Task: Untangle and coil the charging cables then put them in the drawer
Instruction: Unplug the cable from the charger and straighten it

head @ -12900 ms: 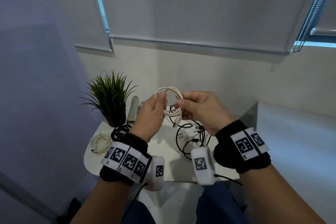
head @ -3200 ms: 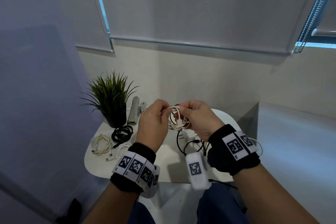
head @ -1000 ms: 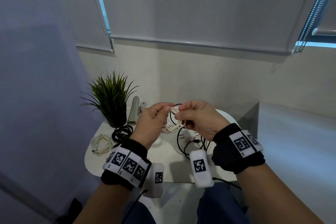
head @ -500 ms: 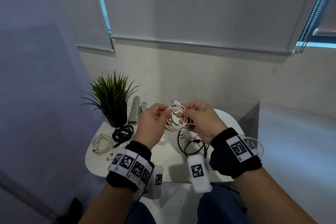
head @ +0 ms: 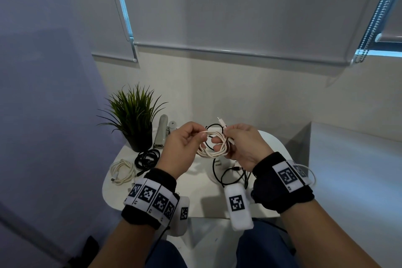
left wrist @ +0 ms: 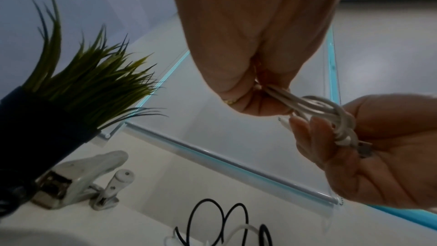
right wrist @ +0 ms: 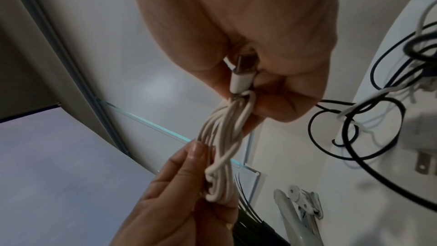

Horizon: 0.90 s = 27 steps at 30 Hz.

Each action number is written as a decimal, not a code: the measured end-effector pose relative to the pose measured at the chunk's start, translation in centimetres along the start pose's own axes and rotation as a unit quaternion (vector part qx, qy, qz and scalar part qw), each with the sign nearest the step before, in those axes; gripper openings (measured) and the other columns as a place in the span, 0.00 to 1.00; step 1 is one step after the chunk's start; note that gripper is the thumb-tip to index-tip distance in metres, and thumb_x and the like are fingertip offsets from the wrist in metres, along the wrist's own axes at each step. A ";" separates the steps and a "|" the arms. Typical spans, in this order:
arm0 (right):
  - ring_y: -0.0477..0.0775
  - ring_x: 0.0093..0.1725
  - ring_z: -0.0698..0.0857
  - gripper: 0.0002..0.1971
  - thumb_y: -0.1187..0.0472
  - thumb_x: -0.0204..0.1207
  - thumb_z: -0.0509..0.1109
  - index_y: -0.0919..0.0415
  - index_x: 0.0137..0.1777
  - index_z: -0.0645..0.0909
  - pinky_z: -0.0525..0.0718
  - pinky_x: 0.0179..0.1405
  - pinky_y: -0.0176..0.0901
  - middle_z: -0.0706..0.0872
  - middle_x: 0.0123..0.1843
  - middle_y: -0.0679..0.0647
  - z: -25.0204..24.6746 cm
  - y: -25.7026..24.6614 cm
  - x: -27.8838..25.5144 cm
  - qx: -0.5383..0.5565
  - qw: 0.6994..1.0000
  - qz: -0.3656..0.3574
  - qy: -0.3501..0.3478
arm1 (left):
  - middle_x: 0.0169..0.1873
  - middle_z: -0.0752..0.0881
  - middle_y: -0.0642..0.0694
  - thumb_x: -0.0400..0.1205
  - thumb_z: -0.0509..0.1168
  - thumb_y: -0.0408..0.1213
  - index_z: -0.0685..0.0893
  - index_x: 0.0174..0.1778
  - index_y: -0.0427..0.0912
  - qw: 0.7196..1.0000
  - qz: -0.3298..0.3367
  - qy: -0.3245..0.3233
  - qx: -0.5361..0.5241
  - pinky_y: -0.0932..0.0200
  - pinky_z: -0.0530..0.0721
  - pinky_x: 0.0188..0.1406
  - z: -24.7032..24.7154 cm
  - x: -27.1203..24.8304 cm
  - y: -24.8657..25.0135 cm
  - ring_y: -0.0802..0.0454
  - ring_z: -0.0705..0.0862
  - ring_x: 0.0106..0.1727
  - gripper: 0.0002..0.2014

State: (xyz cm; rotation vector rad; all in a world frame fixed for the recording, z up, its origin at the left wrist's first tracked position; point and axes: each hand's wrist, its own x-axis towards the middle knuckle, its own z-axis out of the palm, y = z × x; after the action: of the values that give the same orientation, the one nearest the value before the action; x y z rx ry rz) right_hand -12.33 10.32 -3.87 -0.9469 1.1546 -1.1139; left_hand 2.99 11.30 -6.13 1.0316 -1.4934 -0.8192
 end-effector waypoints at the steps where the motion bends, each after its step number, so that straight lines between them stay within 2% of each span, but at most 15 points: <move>1: 0.53 0.23 0.84 0.08 0.69 0.81 0.58 0.61 0.42 0.74 0.74 0.31 0.40 0.88 0.29 0.57 0.1 0.1 0.0 -0.004 1.000 0.002 0.001 | 0.27 0.84 0.57 0.80 0.64 0.23 0.83 0.41 0.41 1.000 0.008 -0.006 0.006 0.69 0.80 0.34 -0.1 0.0 0.0 0.61 0.81 0.29 0.09; 5: 0.53 0.22 0.84 0.06 0.70 0.79 0.63 0.62 0.42 0.78 0.79 0.28 0.39 0.87 0.29 0.58 0.1 0.2 0.1 -0.023 1.000 -0.013 0.004 | 0.27 0.83 0.57 0.80 0.65 0.24 0.83 0.40 0.45 1.000 0.021 0.009 0.011 0.71 0.80 0.34 0.1 -0.2 -0.1 0.61 0.80 0.30 0.10; 8: 0.52 0.25 0.83 0.09 0.69 0.81 0.62 0.62 0.43 0.82 0.80 0.29 0.40 0.85 0.30 0.58 0.2 -0.1 0.0 -0.052 0.998 -0.025 -0.032 | 0.29 0.83 0.57 0.81 0.65 0.27 0.82 0.39 0.49 0.998 0.021 0.040 0.043 0.72 0.79 0.33 0.1 -0.1 -0.5 0.65 0.80 0.29 0.11; 11: 0.52 0.30 0.81 0.11 0.69 0.83 0.60 0.62 0.44 0.84 0.80 0.33 0.42 0.83 0.31 0.58 0.1 -0.1 -0.1 -0.079 0.994 -0.040 -0.058 | 0.35 0.83 0.54 0.82 0.64 0.31 0.81 0.40 0.52 0.994 0.027 0.046 0.094 0.69 0.80 0.34 0.1 0.3 -1.1 0.65 0.81 0.30 0.10; 15: 0.57 0.36 0.80 0.09 0.67 0.81 0.63 0.68 0.50 0.86 0.78 0.42 0.49 0.84 0.36 0.62 0.1 0.1 0.1 -0.097 0.990 -0.069 -0.071 | 0.30 0.82 0.53 0.83 0.64 0.33 0.79 0.39 0.52 0.990 0.029 0.061 0.121 0.63 0.81 0.32 0.3 0.5 -1.1 0.61 0.80 0.29 0.10; 16: 0.56 0.35 0.79 0.08 0.67 0.80 0.66 0.70 0.50 0.86 0.78 0.41 0.49 0.84 0.35 0.61 0.0 0.1 0.1 -0.104 0.988 -0.084 -0.076 | 0.29 0.81 0.53 0.83 0.64 0.33 0.78 0.39 0.51 0.989 0.032 0.063 0.131 0.63 0.80 0.31 0.3 0.5 -1.1 0.61 0.80 0.28 0.09; 19: 0.51 0.30 0.79 0.07 0.68 0.74 0.73 0.69 0.49 0.88 0.76 0.30 0.38 0.85 0.34 0.62 -0.1 -0.1 0.1 -0.151 0.978 -0.125 -0.079 | 0.28 0.79 0.54 0.83 0.63 0.32 0.78 0.41 0.44 0.983 0.058 0.063 0.162 0.61 0.80 0.32 0.5 0.5 -0.8 0.61 0.80 0.29 0.05; 23: 0.45 0.25 0.79 0.05 0.68 0.74 0.72 0.66 0.46 0.89 0.76 0.27 0.33 0.85 0.31 0.57 -0.1 -0.2 0.4 -0.199 0.965 -0.164 -0.049 | 0.28 0.77 0.58 0.84 0.61 0.30 0.77 0.42 0.42 0.971 0.097 0.083 0.203 0.77 0.74 0.38 0.8 0.4 -0.6 0.72 0.78 0.37 0.06; 24: 0.44 0.25 0.79 0.05 0.68 0.74 0.71 0.65 0.46 0.90 0.76 0.28 0.34 0.84 0.30 0.56 0.0 -0.2 0.5 -0.204 0.963 -0.167 -0.050 | 0.28 0.77 0.57 0.84 0.61 0.30 0.76 0.42 0.42 0.973 0.094 0.086 0.195 0.76 0.76 0.40 0.9 0.4 -0.8 0.69 0.79 0.37 0.06; 26: 0.44 0.25 0.78 0.06 0.68 0.75 0.70 0.65 0.45 0.89 0.77 0.29 0.35 0.84 0.31 0.56 0.0 -0.2 0.5 -0.213 0.961 -0.167 -0.059 | 0.30 0.80 0.56 0.85 0.60 0.32 0.76 0.41 0.46 0.983 0.065 0.082 0.152 0.57 0.83 0.40 1.0 0.3 -1.0 0.57 0.84 0.36 0.07; 27: 0.44 0.25 0.78 0.06 0.68 0.76 0.70 0.65 0.45 0.89 0.77 0.29 0.36 0.84 0.31 0.56 0.0 -0.2 0.5 -0.214 0.961 -0.166 -0.062 | 0.31 0.81 0.55 0.85 0.60 0.33 0.75 0.41 0.48 0.987 0.050 0.080 0.130 0.51 0.84 0.39 1.1 0.3 -1.1 0.55 0.85 0.35 0.08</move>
State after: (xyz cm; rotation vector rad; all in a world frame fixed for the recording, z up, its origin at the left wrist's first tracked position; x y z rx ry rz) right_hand -12.38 9.75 -3.79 -1.5716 1.1830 -1.0652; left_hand 2.09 10.59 -7.22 1.1764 -1.5258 -0.4664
